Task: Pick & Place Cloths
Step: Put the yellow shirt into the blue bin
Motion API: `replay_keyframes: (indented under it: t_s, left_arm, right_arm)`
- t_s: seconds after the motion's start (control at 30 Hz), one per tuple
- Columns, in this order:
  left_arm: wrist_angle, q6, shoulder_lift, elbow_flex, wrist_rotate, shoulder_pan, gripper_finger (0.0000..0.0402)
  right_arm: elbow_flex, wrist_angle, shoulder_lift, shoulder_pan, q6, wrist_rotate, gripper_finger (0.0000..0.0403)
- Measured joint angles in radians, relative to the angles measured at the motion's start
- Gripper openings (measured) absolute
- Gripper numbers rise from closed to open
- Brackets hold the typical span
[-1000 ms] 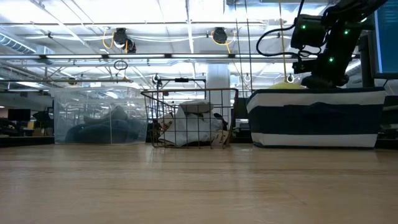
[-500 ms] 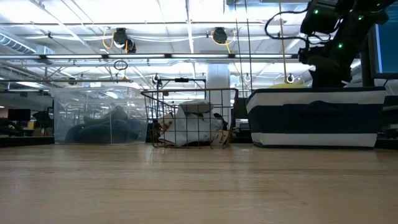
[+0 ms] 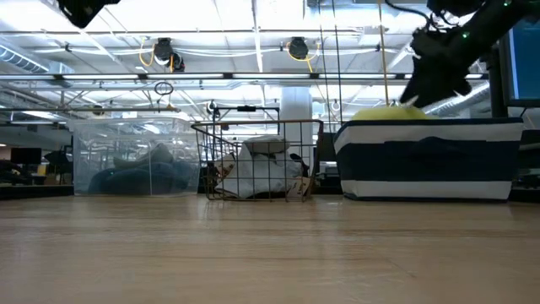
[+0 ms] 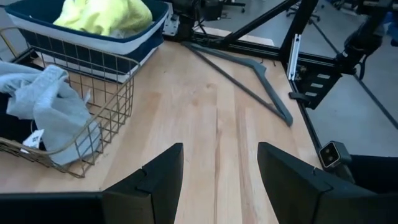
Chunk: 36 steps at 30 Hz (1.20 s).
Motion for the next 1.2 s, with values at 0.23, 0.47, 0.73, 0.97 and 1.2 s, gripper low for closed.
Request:
replay_keyframes:
  t_s: [0.23, 0.47, 0.73, 0.97, 1.2]
  left_arm:
    - [0.057, -0.013, -0.025, -0.076, 0.001, -0.007, 0.0209]
    - [0.06, -0.044, -0.025, -0.1, 0.001, -0.007, 0.0209]
    - [0.078, -0.038, -0.024, -0.1, 0.001, -0.007, 0.0209]
    - [0.096, -0.021, -0.023, -0.1, 0.001, -0.007, 0.0209]
    - [0.106, 0.013, -0.023, -0.1, 0.0, -0.024, 0.0209]
  right_arm:
    - [0.001, 0.189, 0.039, 0.0, -0.104, 0.06, 0.0197]
    - [0.002, 0.141, 0.184, -0.003, -0.138, 0.086, 0.0117]
    - [0.002, 0.149, 0.362, -0.019, -0.189, 0.169, 0.0007]
    - [0.005, 0.16, 0.48, -0.11, -0.206, 0.112, 0.0007]
    - [0.005, 0.161, 0.526, -0.162, -0.22, 0.054, 0.0005]
